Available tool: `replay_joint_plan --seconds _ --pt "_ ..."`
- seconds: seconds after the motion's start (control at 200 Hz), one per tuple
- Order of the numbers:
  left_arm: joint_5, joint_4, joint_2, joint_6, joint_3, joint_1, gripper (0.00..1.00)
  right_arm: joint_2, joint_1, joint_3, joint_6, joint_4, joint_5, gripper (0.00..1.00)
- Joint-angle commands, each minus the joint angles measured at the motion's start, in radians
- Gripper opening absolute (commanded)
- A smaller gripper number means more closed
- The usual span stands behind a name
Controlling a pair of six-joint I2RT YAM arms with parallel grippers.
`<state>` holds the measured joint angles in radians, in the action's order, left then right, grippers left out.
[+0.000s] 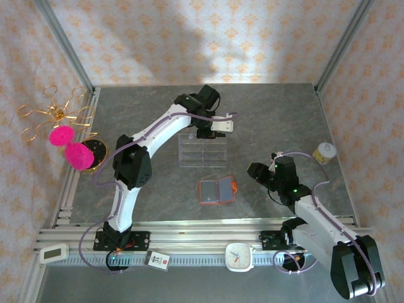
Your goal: Take the credit cards out of the card holder
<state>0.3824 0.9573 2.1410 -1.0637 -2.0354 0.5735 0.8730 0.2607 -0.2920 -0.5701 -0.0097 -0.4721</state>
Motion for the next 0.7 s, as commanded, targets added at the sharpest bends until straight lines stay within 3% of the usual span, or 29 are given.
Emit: replay_joint_plan --seconds 0.0,0.441,0.576,0.696 --pt "-0.025 -0.022 0.013 0.009 0.024 -0.009 0.0 0.009 -0.008 -0.026 0.02 0.028 -0.006 0.47" --pt "-0.074 -0.082 -0.003 0.026 0.077 0.001 0.0 0.014 -0.015 -0.012 0.016 0.046 -0.016 0.47" --pt "-0.084 -0.113 -0.013 0.042 0.088 0.003 0.18 0.015 -0.02 -0.012 0.015 0.051 -0.023 0.47" --pt "-0.105 -0.156 -0.023 0.067 0.094 0.006 0.26 0.013 -0.02 -0.012 0.013 0.053 -0.027 0.47"
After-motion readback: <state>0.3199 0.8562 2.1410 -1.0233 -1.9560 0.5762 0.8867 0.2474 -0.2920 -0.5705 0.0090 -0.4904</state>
